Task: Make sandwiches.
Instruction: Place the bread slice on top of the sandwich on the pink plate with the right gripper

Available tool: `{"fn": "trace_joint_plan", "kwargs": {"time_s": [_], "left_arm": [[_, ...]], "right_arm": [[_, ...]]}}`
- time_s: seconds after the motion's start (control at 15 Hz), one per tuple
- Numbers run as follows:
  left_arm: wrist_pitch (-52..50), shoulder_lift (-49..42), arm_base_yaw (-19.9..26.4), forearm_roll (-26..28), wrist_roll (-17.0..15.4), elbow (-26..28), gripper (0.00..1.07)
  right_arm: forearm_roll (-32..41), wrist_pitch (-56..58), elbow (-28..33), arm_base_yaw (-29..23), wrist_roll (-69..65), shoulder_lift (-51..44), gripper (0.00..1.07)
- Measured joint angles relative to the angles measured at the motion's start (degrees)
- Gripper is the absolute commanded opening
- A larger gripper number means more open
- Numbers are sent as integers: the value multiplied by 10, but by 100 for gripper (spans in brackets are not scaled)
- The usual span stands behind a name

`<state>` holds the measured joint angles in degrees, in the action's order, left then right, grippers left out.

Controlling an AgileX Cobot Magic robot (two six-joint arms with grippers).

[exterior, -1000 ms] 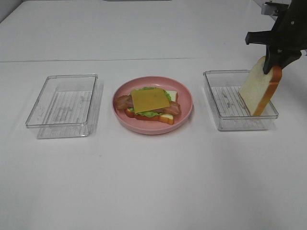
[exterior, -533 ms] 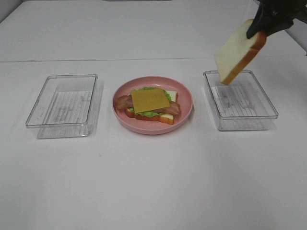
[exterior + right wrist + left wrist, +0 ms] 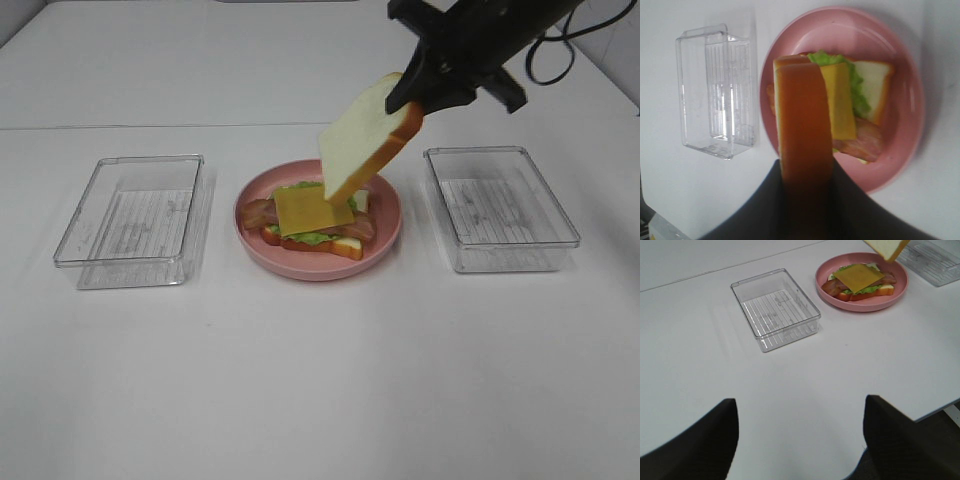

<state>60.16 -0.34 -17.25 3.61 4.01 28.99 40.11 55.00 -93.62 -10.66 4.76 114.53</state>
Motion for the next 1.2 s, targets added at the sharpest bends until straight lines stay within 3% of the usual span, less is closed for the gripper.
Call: {"fn": "trace_joint_plan", "kwargs": {"time_s": [0.2, 0.47, 1.0, 1.13, 1.2], "left_arm": [[0, 0, 0, 0, 0, 0, 68], [0, 0, 0, 0, 0, 0, 68], [0, 0, 0, 0, 0, 0, 68], [0, 0, 0, 0, 0, 0, 68], [0, 0, 0, 0, 0, 0, 68]], "right_arm": [[117, -89, 56, -34, 39, 15, 0], [230, -119, 65, -35, 88, 55, 0], [256, -124, 66, -35, 88, 115, 0], [245, -124, 66, -35, 75, 115, 13], [235, -124, 66, -35, 68, 115, 26]]}}
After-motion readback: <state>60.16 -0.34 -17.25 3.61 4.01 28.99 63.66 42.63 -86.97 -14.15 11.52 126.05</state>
